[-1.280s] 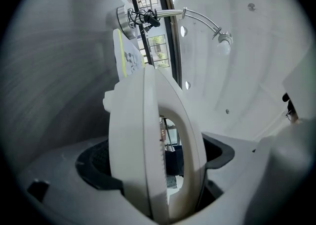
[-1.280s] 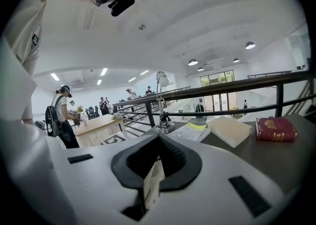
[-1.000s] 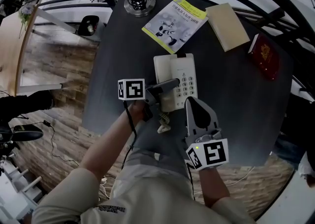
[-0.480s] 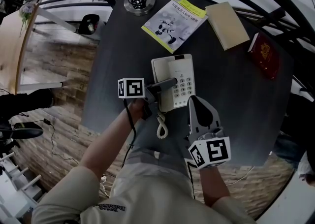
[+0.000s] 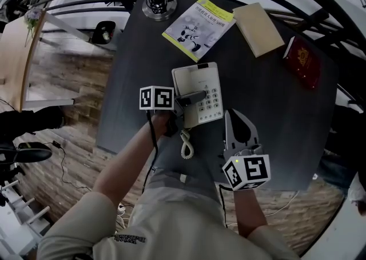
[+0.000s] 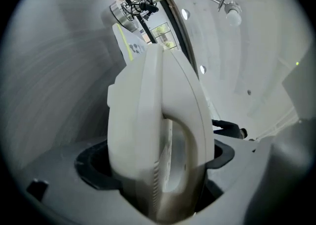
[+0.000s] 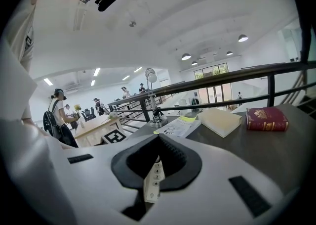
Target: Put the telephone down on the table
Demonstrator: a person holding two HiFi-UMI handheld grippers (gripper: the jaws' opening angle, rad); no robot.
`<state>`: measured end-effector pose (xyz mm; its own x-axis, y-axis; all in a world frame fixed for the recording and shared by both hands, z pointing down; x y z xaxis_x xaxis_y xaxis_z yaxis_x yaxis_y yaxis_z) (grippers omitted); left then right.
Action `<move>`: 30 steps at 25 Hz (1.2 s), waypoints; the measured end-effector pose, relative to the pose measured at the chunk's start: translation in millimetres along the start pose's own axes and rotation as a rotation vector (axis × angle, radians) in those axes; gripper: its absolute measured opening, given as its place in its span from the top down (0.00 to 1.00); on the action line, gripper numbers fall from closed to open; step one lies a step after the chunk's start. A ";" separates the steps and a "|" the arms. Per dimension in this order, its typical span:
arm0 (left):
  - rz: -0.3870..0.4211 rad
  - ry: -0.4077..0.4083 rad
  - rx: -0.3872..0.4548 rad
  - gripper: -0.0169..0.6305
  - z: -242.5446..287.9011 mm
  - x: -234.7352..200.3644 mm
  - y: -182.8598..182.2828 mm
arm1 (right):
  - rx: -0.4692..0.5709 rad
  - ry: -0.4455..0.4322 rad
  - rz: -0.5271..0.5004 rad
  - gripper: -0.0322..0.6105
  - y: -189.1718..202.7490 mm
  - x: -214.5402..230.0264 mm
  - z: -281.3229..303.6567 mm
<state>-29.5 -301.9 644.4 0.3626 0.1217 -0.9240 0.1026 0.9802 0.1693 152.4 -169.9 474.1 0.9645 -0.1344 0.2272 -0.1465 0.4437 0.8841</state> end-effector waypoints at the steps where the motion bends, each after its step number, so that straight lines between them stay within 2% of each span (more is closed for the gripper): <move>1: 0.000 -0.034 -0.017 0.25 1.0 1.6 0.2 | 0.006 0.010 0.005 0.95 -2.3 1.6 -3.6; 6: 0.035 -0.239 -0.089 0.25 2.1 9.4 -1.7 | 0.041 0.026 0.036 0.95 -12.2 8.4 -17.8; 12: 0.050 -0.409 -0.150 0.25 -2.0 6.2 -1.5 | 0.047 -0.009 0.074 0.95 -25.9 4.8 -34.7; 17: -0.003 -0.394 -0.122 0.25 -8.7 2.1 -0.3 | 0.084 -0.063 0.087 0.95 -41.9 -1.1 -49.6; 19: -0.006 -0.419 -0.119 0.25 -12.6 4.2 1.1 | 0.088 -0.061 0.084 0.95 -43.9 -1.4 -52.4; 23: 0.045 -0.497 -0.126 0.25 -22.5 14.3 7.7 | 0.080 -0.034 0.071 0.95 -41.1 0.0 -57.8; 26: 0.069 -0.520 -0.109 0.25 -31.6 24.0 14.1 | 0.072 -0.015 0.054 0.95 -37.8 1.9 -62.1; 30: 0.191 -0.529 -0.067 0.25 -49.6 52.2 22.6 | 0.064 0.014 0.042 0.95 -33.5 6.3 -63.9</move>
<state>-54.2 -265.6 582.9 0.7853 0.2202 -0.5786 -0.0631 0.9582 0.2791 177.4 -129.0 419.8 0.9603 -0.1040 0.2588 -0.1997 0.3912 0.8984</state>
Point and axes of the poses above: the fingertips, and each gripper's own axes: z forward along the fingers, x to its right, y out of its underside, the point moved 10 cm from there along -z, backward along the fingers, and after that the axes turned 4 degrees about y, right-handed, at the moved point
